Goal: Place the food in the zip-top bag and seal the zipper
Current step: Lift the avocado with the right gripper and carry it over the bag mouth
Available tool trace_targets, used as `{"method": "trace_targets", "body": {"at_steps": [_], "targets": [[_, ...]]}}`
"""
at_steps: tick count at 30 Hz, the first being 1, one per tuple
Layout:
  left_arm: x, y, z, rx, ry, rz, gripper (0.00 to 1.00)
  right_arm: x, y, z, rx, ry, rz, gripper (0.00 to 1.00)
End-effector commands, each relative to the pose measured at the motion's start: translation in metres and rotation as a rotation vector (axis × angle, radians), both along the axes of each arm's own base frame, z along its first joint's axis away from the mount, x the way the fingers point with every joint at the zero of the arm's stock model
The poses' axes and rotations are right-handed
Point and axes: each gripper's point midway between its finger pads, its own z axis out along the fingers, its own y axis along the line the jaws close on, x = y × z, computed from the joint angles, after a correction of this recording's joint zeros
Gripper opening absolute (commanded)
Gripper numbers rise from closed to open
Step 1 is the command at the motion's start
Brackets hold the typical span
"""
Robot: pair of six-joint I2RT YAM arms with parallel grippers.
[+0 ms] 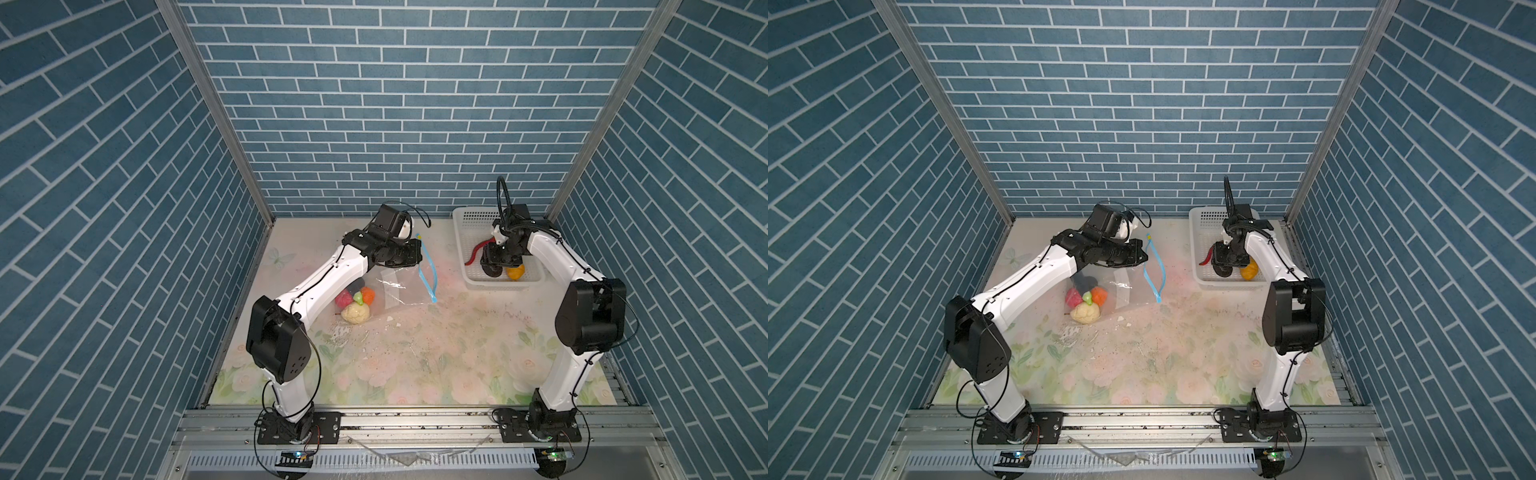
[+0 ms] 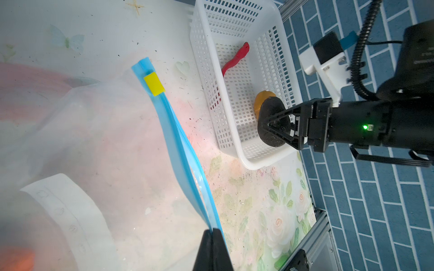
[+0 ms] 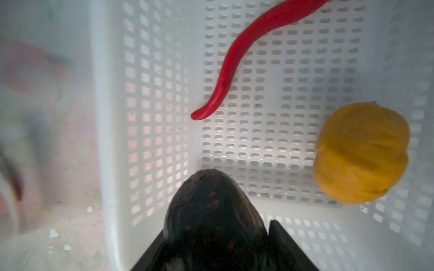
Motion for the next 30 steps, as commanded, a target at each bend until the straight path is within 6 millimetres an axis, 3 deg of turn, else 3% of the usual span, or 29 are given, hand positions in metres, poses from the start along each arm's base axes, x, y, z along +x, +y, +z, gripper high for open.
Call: {"method": "trace_targets", "body": {"at_steps": [1,14,21,30], "targets": [[0.005,-0.009,0.003,-0.019,-0.009,-0.008,0.03,-0.012,0.028,0.022,0.167,-0.025,-0.002,0.58],[0.006,-0.010,0.004,-0.025,-0.007,-0.010,0.03,-0.033,0.135,0.068,0.528,-0.055,0.078,0.53],[0.006,-0.010,0.004,-0.027,-0.010,-0.012,0.03,-0.035,0.158,0.072,0.631,-0.014,0.071,0.52],[0.005,-0.010,0.008,-0.040,-0.016,-0.009,0.03,-0.048,0.178,0.053,0.619,0.055,0.094,0.52]]}}
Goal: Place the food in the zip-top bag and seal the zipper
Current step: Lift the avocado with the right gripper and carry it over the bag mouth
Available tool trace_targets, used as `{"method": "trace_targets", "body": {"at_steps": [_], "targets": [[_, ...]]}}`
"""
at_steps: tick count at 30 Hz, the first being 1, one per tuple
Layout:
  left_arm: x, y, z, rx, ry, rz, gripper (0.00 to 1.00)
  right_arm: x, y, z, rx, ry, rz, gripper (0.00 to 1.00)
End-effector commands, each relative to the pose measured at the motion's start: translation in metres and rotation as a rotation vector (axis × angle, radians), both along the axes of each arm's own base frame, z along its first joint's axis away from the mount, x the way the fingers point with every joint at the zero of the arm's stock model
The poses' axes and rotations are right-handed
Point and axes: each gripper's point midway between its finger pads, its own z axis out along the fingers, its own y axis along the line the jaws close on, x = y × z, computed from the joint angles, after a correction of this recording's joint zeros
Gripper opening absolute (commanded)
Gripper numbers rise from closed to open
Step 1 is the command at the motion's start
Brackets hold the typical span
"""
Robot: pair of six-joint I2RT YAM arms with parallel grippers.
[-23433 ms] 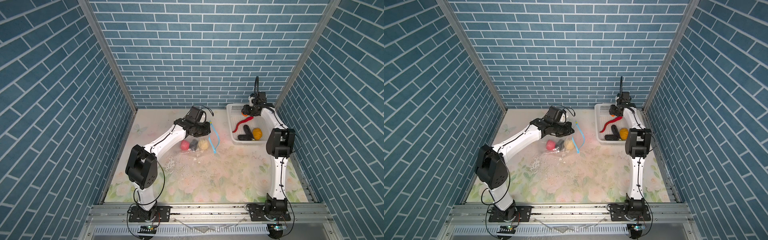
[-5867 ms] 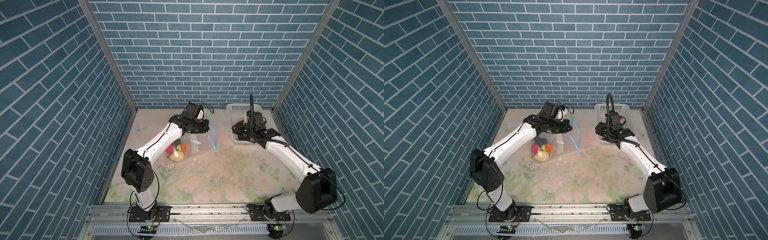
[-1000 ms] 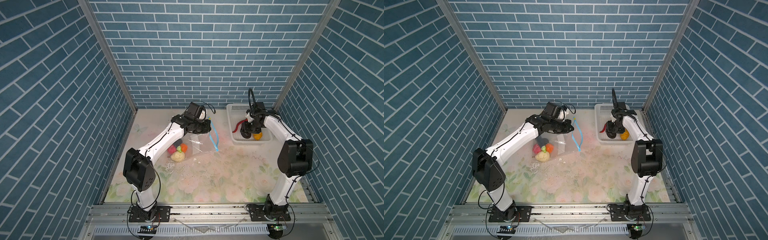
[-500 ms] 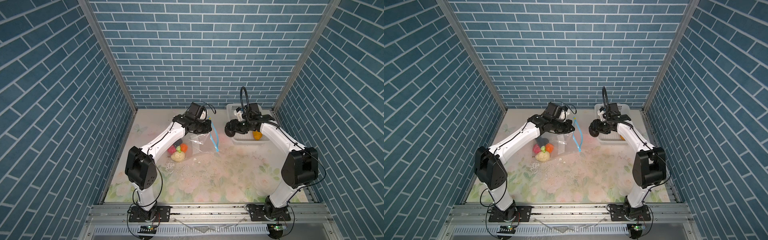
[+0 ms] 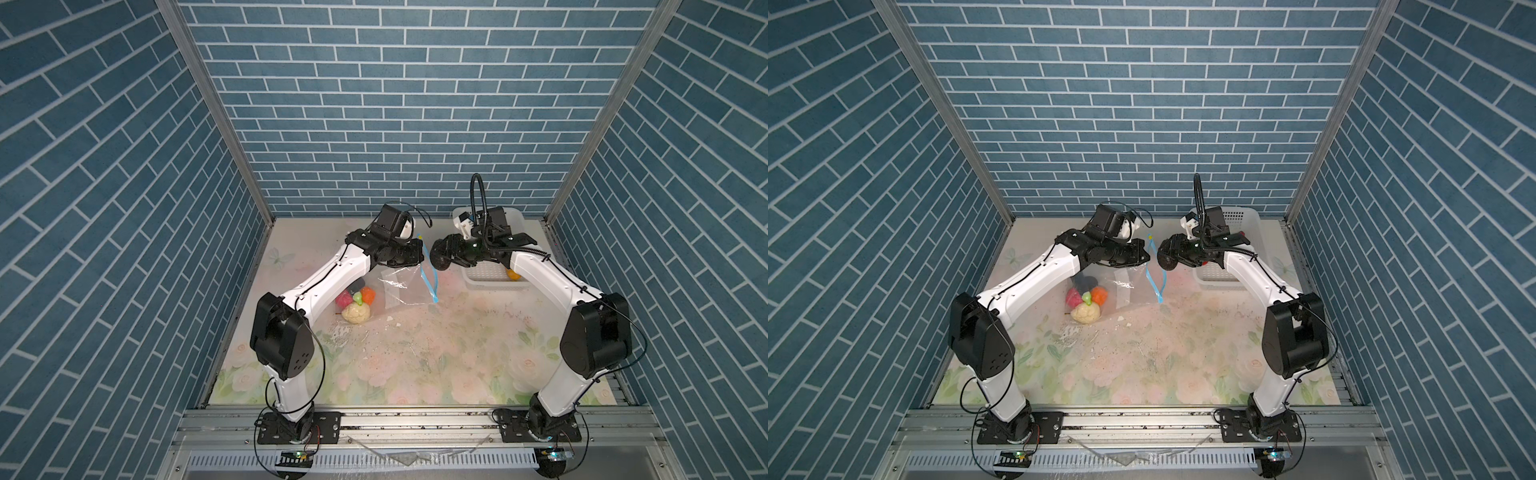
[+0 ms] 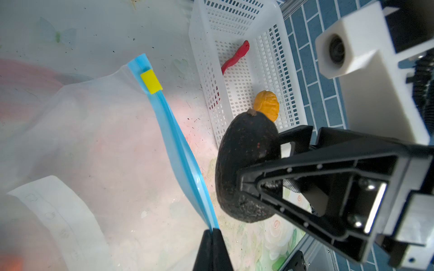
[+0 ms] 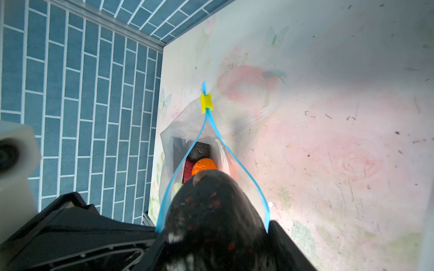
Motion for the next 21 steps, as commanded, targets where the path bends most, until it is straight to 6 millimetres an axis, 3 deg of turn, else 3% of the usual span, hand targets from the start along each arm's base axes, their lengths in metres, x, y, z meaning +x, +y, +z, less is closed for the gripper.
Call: {"method": "trace_targets", "body": {"at_steps": [1,21], "targets": [[0.001,-0.005,0.012,-0.025,-0.027,-0.007,0.03,-0.008,0.009,-0.018,0.007,0.062,0.016,0.52],[-0.003,-0.001,0.014,-0.030,-0.037,-0.005,0.03,-0.017,0.012,-0.053,-0.038,0.127,0.041,0.53]]}}
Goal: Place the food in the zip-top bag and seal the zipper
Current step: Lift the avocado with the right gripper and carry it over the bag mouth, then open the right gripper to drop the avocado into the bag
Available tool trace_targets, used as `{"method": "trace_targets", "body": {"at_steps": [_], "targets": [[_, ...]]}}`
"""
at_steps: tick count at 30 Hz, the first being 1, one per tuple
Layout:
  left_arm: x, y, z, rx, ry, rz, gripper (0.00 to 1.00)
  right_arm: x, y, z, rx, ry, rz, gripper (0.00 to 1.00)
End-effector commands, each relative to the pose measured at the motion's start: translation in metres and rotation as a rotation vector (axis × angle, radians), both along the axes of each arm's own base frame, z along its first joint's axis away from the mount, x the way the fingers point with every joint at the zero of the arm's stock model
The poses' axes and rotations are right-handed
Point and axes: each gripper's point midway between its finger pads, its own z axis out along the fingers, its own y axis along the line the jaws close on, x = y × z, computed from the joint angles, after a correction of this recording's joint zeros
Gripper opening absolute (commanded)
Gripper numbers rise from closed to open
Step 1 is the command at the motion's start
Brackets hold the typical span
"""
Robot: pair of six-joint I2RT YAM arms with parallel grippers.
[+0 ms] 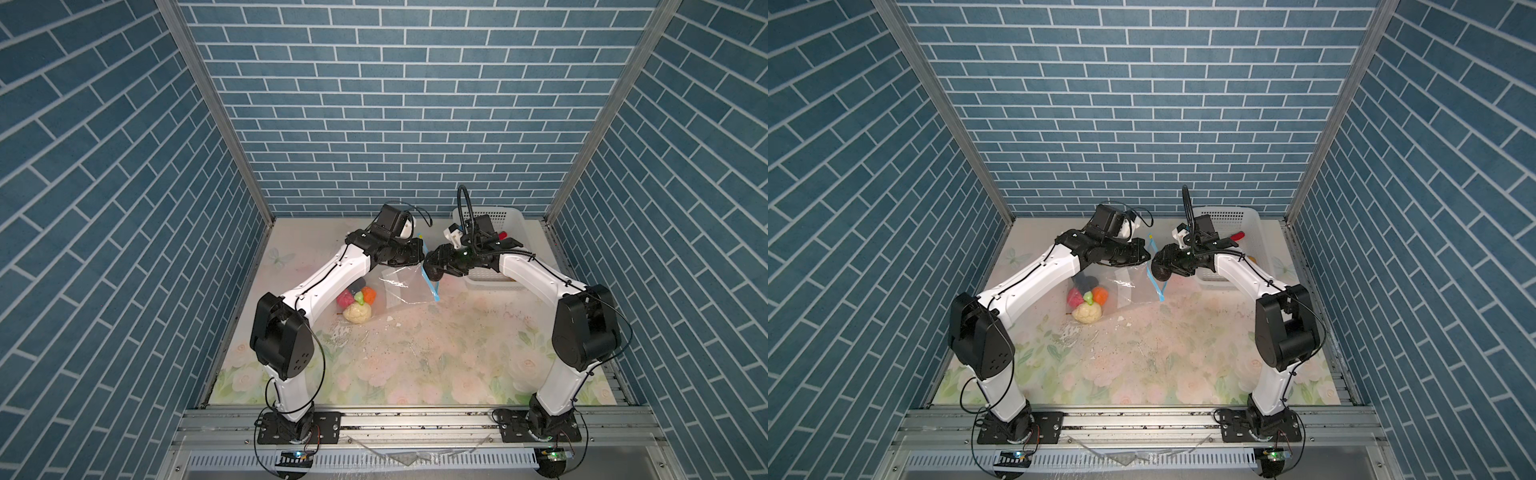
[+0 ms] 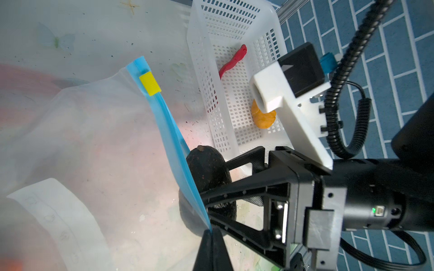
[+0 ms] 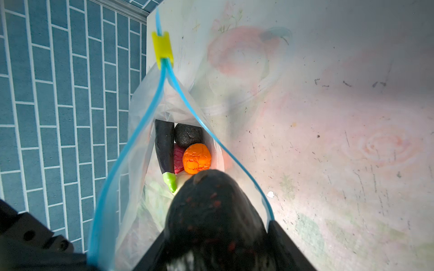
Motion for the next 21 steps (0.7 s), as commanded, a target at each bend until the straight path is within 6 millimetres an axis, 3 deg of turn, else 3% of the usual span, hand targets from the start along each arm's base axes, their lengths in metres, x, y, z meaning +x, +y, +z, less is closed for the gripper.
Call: {"method": "trace_targets", "body": {"at_steps": [1,21], "targets": [[-0.0046,-0.0004,0.0122,-0.021,-0.028,-0.007,0.03,-0.0075,0.0006,-0.0145,-0.012,0.043,0.007,0.53],[-0.0063,0.0002,0.0138,-0.027,-0.032,-0.006,0.03,-0.0102,0.0039,-0.0226,-0.039,0.058,0.026,0.63]]}}
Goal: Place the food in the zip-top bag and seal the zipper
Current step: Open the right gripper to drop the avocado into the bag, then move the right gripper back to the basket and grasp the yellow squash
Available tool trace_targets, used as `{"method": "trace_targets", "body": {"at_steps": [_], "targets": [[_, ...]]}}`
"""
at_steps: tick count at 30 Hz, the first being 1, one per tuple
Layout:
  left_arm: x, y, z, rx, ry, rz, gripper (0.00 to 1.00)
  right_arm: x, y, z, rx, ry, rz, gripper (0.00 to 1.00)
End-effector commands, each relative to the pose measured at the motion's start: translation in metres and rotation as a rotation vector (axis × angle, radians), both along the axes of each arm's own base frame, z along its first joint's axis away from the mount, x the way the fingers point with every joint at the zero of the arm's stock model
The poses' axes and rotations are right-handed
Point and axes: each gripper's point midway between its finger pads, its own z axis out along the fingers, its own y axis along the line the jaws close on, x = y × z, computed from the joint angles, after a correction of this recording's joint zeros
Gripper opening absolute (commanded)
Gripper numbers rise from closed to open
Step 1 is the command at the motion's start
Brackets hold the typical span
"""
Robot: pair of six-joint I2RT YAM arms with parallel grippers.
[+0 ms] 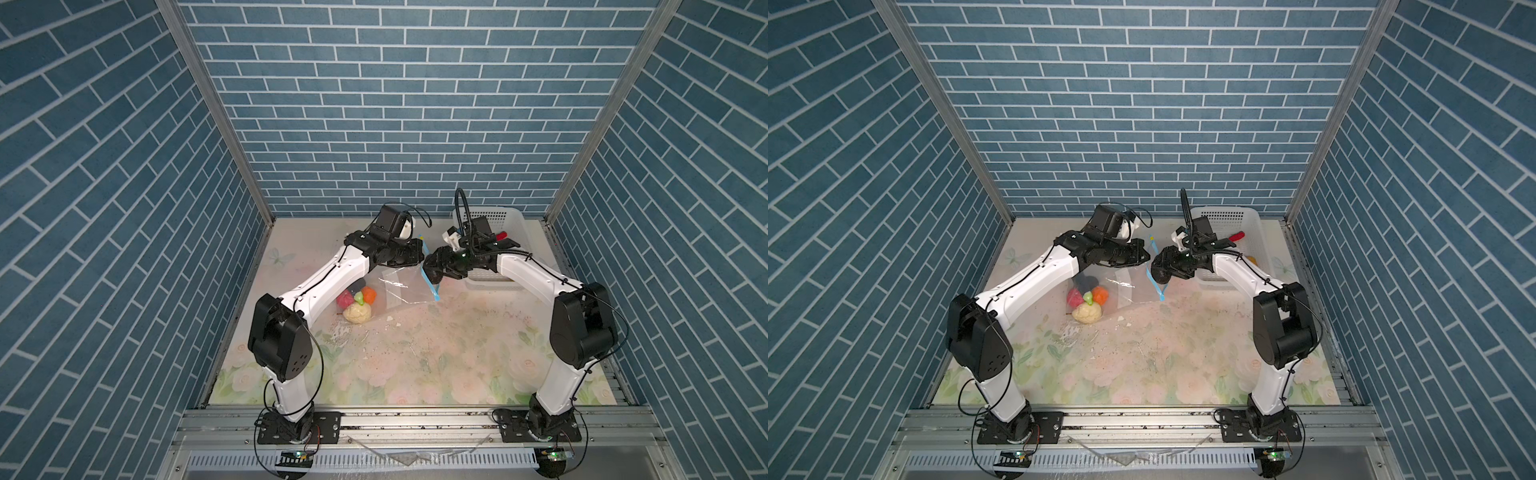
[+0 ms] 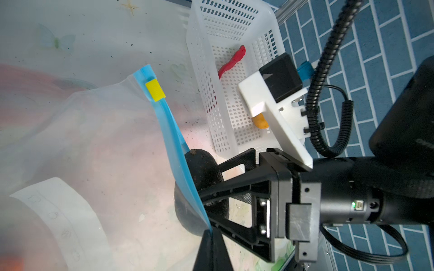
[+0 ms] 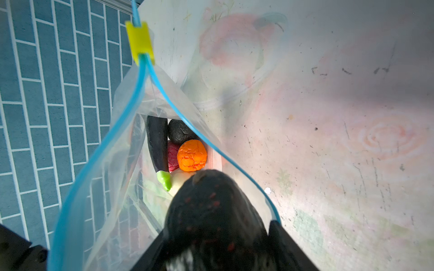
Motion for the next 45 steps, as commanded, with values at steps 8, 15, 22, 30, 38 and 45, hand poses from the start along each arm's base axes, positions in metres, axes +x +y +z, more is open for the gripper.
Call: {"method": "trace_targets", "body": {"at_steps": [8,15,22,30,38,45], "targets": [[-0.004,-0.001,0.012,-0.022,-0.025,-0.005,0.03,-0.005,0.001,-0.012,-0.032,0.025,0.019,0.69],[-0.004,-0.001,0.013,-0.022,-0.030,-0.006,0.03,-0.005,0.001,-0.013,-0.038,0.025,0.021,0.71],[-0.004,0.000,0.012,-0.020,-0.026,-0.005,0.03,-0.008,-0.006,-0.005,-0.068,0.008,0.015,0.70],[-0.005,0.000,0.008,-0.024,-0.021,-0.002,0.03,-0.016,-0.065,0.014,-0.317,-0.089,-0.047,0.69],[-0.008,-0.001,0.001,-0.034,-0.005,-0.002,0.03,0.009,-0.164,0.025,-0.581,-0.169,-0.196,0.67],[-0.008,-0.001,0.000,-0.034,-0.003,-0.002,0.03,0.041,-0.234,0.006,-0.819,-0.165,-0.267,0.68]]}}
